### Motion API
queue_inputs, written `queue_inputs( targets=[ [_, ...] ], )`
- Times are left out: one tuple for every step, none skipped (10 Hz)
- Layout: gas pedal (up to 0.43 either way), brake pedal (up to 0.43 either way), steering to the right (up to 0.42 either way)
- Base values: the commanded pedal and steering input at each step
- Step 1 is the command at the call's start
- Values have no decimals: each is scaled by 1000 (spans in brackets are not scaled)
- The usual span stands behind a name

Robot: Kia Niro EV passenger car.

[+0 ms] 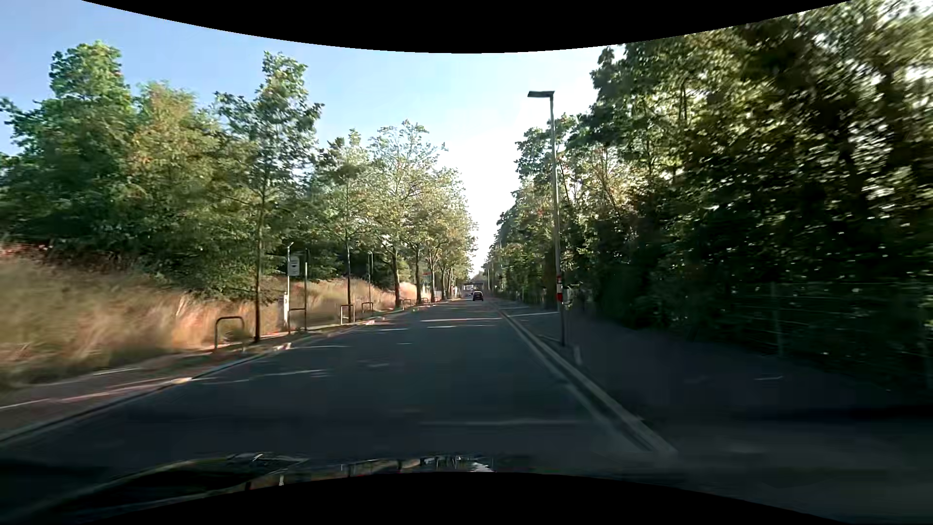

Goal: Follow the waypoints while adhering to traffic rules and regulations

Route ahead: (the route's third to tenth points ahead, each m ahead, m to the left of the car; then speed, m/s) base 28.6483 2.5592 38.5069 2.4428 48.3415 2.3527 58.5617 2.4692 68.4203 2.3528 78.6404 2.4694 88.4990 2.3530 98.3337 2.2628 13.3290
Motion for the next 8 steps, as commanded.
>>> queue_inputs(
  targets=[
    [67,0,1],
    [67,0,1],
    [67,0,0],
    [59,0,0],
    [47,0,0],
    [47,0,0],
    [47,0,0],
    [47,0,0]
  ],
)
